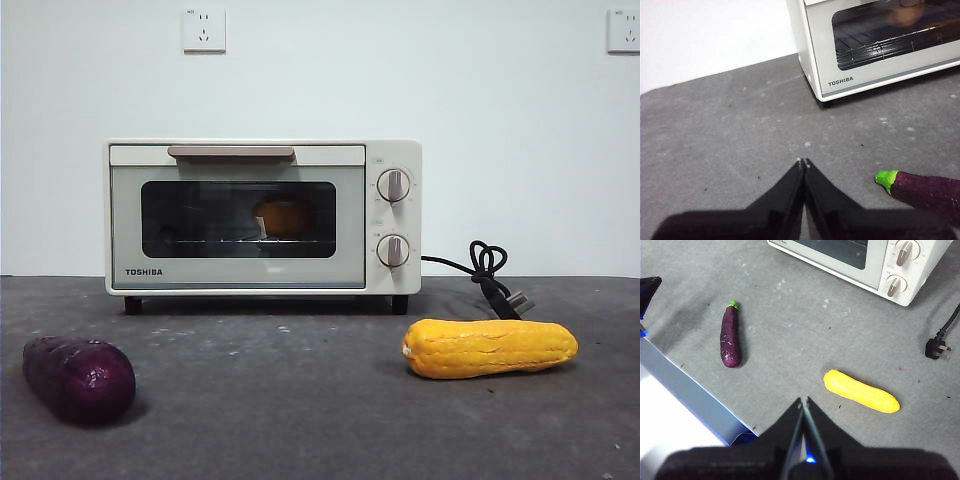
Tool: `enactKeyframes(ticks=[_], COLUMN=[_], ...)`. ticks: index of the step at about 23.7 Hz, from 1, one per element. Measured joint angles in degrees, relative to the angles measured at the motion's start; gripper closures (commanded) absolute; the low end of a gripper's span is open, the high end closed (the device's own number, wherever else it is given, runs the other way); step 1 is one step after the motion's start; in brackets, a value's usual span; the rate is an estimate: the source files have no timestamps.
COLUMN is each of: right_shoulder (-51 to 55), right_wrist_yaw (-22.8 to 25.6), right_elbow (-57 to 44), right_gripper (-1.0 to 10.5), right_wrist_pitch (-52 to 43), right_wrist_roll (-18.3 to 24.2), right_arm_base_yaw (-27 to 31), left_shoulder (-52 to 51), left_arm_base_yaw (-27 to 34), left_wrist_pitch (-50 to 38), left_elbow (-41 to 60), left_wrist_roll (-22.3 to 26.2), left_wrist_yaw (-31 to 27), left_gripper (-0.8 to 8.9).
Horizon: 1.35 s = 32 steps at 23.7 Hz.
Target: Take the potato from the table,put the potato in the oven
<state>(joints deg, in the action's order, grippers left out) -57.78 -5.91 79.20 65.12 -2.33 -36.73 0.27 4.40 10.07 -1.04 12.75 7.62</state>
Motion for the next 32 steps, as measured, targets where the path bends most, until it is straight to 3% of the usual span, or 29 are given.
enactKeyframes(ticks=[15,18,22,25,32], right_shoulder=[0.1,4.1,15.9,25.7,39.8], right_wrist_yaw=[0.6,2.1,-10.4,-7.9,-5.9], right_elbow=[0.0,-0.3,-9.7,-22.5,-46.3], right_gripper=[9.5,9.5,9.5,9.5,9.5], right_wrist_pitch=[0.0,-3.8,-22.0,-32.2,-51.0], right_wrist_roll=[0.3,3.0,2.7,2.5,2.1], right_arm_base_yaw=[0.6,7.7,24.3,34.2,37.1], left_shoulder=[0.0,0.0,0.0,0.0,0.0], left_arm_base_yaw=[0.0,0.0,0.0,0.0,0.0], left_wrist_pitch=[0.0,0.0,0.0,0.0,0.0], left_elbow=[0.0,0.0,0.0,0.0,0.0], left_wrist_roll=[-1.1,-1.1,-1.1,-1.2,-1.3], left_wrist_yaw=[0.0,0.0,0.0,0.0,0.0], left_gripper=[8.18,8.18,8.18,8.18,8.18])
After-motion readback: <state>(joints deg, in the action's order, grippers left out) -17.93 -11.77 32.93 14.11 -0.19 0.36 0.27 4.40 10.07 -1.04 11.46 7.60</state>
